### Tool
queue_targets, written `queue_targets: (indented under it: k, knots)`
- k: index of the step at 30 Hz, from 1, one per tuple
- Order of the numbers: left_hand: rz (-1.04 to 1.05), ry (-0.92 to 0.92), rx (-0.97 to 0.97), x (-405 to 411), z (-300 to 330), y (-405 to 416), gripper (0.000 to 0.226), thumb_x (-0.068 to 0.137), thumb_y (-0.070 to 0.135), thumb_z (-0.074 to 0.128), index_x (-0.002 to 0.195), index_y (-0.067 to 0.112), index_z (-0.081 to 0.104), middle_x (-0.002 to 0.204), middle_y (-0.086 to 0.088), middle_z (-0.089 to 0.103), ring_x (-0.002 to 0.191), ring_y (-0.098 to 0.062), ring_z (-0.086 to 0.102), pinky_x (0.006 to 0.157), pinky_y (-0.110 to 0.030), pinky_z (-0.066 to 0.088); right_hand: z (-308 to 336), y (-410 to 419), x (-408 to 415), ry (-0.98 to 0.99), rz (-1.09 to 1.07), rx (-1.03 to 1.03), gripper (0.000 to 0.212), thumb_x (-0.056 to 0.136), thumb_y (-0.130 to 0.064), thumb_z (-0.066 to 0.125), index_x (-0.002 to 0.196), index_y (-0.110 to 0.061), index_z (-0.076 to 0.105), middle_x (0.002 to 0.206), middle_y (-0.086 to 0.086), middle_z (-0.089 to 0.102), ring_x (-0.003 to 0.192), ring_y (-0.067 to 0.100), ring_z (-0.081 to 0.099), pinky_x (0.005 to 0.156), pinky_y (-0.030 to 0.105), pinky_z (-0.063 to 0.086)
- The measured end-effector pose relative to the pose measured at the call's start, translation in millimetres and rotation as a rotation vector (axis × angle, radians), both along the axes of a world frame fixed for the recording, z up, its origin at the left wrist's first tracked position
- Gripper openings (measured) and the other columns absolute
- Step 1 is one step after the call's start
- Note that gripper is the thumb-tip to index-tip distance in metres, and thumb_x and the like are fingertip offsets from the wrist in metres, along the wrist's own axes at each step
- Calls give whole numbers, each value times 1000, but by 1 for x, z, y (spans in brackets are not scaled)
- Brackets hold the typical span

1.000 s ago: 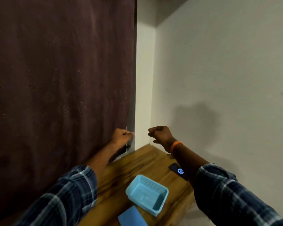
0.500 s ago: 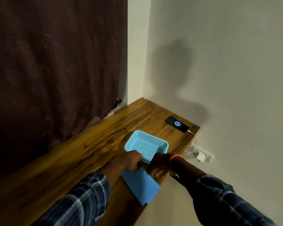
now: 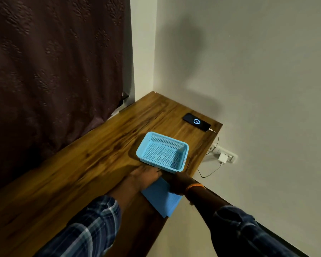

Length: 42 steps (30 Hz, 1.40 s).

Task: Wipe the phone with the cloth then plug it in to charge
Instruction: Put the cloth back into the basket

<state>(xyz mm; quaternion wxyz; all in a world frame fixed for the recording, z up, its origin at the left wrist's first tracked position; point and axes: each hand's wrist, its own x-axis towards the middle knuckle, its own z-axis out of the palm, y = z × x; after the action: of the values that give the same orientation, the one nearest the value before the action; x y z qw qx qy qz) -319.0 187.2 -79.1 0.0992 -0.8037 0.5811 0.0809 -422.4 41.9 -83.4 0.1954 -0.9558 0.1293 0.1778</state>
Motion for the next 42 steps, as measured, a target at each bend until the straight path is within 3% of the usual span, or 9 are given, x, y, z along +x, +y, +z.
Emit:
queue_targets:
  k: [3, 5, 8, 13, 17, 22, 30, 37, 42]
  knots:
    - [34, 35, 7, 3, 0, 8, 29, 90, 2, 57, 118, 9, 60, 129, -10, 54, 113, -30, 60, 94, -42, 51, 0, 0, -2, 11, -16, 38, 56, 91, -20, 65, 143, -28, 46, 144, 3, 53, 129, 23, 51, 105, 35, 46]
    - [57, 115, 12, 8, 8, 15, 22, 89, 9, 61, 111, 12, 64, 121, -7, 57, 105, -27, 62, 85, -39, 51, 14, 1, -2, 144, -75, 8, 46, 86, -24, 70, 129, -16, 59, 122, 9, 66, 101, 22, 65, 85, 32, 55]
    - [130, 259, -8, 19, 41, 21, 23, 81, 26, 65, 103, 25, 71, 110, 3, 64, 96, -20, 63, 75, -33, 49, 45, 0, -2, 272, -79, 64, 29, 83, -21, 72, 108, -7, 70, 91, 8, 65, 69, 16, 59, 62, 29, 52]
    - [254, 432, 86, 53, 123, 11, 33, 73, 32, 80, 105, 26, 72, 95, 6, 66, 89, -18, 67, 81, -36, 60, 120, -13, 4, 12, -30, 112, 24, 86, -24, 71, 109, -15, 73, 117, 6, 70, 100, 20, 67, 83, 31, 56]
    - [318, 417, -142, 76, 170, 6, 31, 80, 30, 76, 111, 27, 70, 110, 1, 70, 100, -17, 66, 88, -36, 56, 170, -34, 12, -188, -92, 74, 26, 91, -22, 61, 114, -14, 69, 120, 9, 68, 104, 26, 67, 86, 41, 59]
    - [350, 316, -414, 82, 183, -9, 26, 93, 26, 62, 117, 31, 70, 119, 5, 70, 107, -15, 62, 90, -30, 51, 184, -56, 19, -369, -130, 7, 32, 90, -12, 55, 118, -16, 70, 120, 6, 71, 111, 23, 66, 96, 36, 53]
    - [365, 370, -430, 98, 119, -30, 30, 97, 15, 54, 122, 19, 70, 118, -4, 67, 107, -23, 63, 86, -38, 56, 132, -80, 39, -392, -204, 26, 25, 89, -10, 58, 110, -12, 73, 114, 8, 74, 105, 24, 68, 91, 35, 55]
    - [440, 446, -360, 111, 31, -33, 33, 101, 16, 52, 132, 21, 64, 138, -6, 59, 125, -20, 56, 94, -18, 41, 64, -82, 57, -303, -224, 49, 25, 96, -19, 54, 113, -12, 71, 118, 9, 71, 107, 26, 66, 91, 38, 55]
    - [418, 418, -314, 124, 15, -32, 41, 102, 11, 48, 140, 21, 58, 141, -9, 55, 128, -21, 54, 106, -29, 45, 43, -81, 66, -326, -302, 112, 23, 97, -19, 54, 113, -15, 70, 118, 6, 70, 106, 20, 66, 88, 32, 57]
